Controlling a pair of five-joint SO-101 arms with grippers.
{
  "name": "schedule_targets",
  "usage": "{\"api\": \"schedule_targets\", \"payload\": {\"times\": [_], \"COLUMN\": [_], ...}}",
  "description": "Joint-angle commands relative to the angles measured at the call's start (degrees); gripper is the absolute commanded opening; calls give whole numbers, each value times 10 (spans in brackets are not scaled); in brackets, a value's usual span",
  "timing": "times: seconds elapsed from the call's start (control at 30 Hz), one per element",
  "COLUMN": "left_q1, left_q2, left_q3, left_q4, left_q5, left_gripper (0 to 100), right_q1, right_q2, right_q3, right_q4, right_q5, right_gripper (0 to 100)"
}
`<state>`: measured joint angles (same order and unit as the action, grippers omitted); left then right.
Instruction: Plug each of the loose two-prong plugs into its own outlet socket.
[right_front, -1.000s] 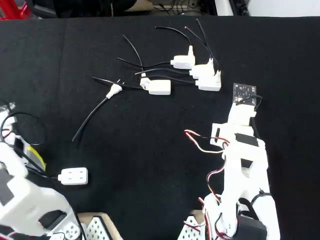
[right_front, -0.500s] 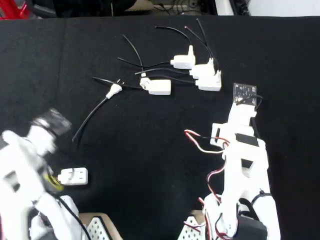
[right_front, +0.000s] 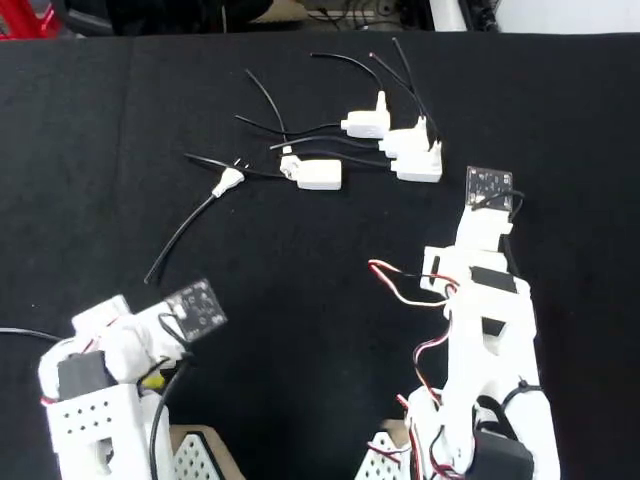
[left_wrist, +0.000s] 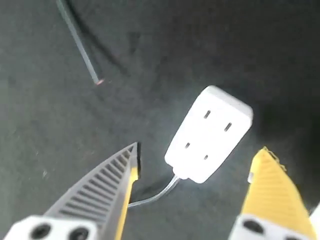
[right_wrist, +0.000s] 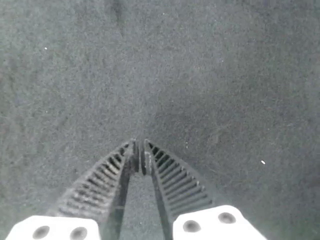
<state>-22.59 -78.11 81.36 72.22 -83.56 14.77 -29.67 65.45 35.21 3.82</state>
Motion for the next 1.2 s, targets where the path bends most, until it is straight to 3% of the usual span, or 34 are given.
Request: {"api": "schedule_targets", "payload": {"times": [0.0,0.27,0.4,0.63,0.77,0.83,1.0,1.17], "left_q1": [36,42,51,159,197,201,187,187], "left_q2": [4,60,120,284,388,439,528,499], "left_q3": [37,66,42,-78,-156,-186,-226,-289], "left_q4": [4,-113,-156,-125,-106,-105,-95,15], "left_q5": [-43,-12,42,202,260,265,239,202], "left_gripper": [347,347,347,334,195,141,147,206], "right_q1": [-4,-4,-4,-4,-4,-4,-4,-4], "right_q2": [-14,-14,-14,-15,-15,-16,-16,-16], "right_q3": [-6,-6,-6,-4,-4,-4,-4,-4], "right_q4": [-11,-11,-11,-11,-11,-11,-11,-11], "right_q5": [5,5,5,5,5,5,6,6], "right_gripper": [13,13,13,13,13,14,14,15]}}
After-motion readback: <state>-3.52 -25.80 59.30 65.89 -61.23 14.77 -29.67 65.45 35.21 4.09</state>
